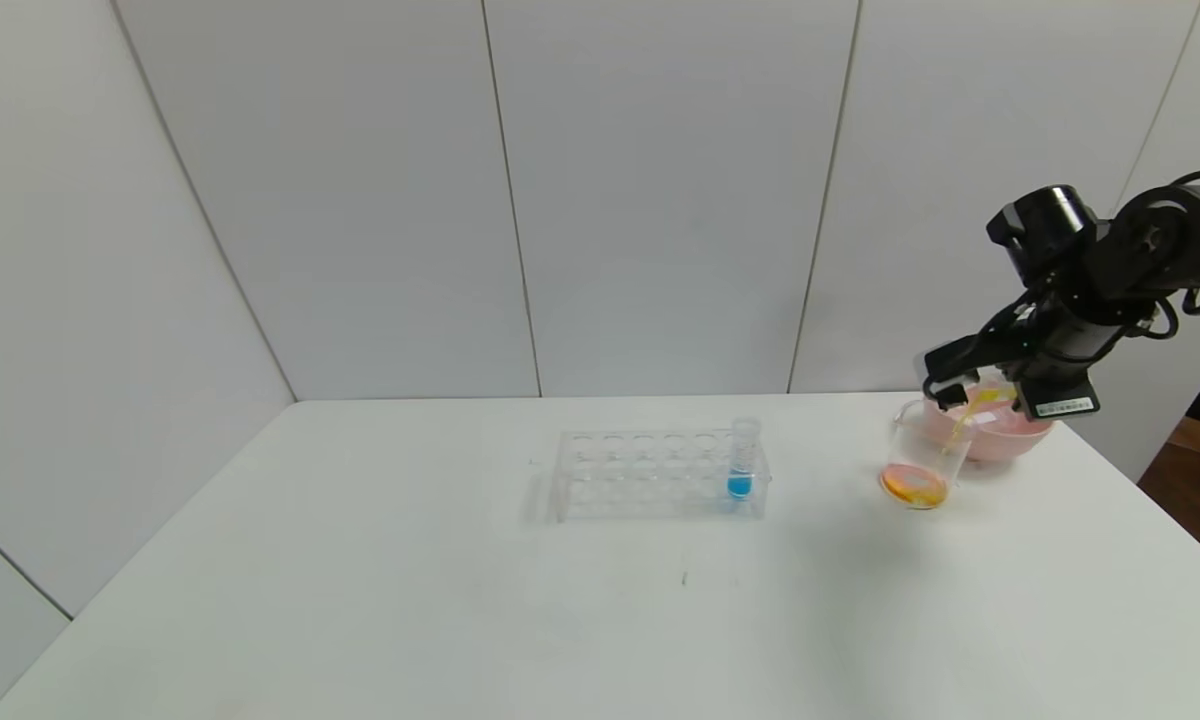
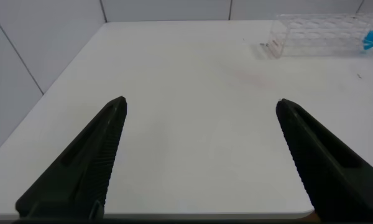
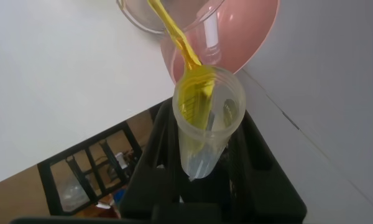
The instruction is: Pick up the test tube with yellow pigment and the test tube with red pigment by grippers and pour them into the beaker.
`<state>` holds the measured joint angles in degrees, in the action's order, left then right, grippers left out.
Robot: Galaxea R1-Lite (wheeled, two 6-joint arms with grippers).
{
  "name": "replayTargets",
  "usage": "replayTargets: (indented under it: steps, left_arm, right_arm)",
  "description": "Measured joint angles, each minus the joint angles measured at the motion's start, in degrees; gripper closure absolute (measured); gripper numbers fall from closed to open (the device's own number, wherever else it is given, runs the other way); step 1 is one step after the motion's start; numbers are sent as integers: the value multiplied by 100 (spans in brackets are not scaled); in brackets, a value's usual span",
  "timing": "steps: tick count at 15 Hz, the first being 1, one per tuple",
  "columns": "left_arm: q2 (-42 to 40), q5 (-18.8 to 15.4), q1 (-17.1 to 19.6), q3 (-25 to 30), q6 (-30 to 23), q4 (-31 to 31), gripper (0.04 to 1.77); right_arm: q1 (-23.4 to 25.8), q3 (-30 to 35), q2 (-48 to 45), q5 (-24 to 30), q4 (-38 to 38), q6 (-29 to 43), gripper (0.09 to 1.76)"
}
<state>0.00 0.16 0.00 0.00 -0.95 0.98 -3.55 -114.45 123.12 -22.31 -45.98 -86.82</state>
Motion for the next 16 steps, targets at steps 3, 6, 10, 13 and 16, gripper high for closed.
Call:
replayTargets:
  steps: [3, 6, 10, 13, 16]
  left_arm:
    - [0, 0, 0, 0, 0, 0, 9]
    - [0, 2, 0, 0, 2, 0, 9]
    - [0, 0, 0, 0, 0, 0, 9]
    - [0, 0, 0, 0, 0, 0, 9]
    - [0, -2, 0, 0, 2, -2, 9]
  right_arm:
    - [-55, 4, 9, -178, 2, 20, 134]
    - [-96, 4, 11, -289, 2, 44, 134]
    - [-102, 2, 16, -366, 22, 44, 134]
    - [-168, -2, 13, -492, 35, 44, 134]
    - [-240, -7, 6, -700, 17, 44, 134]
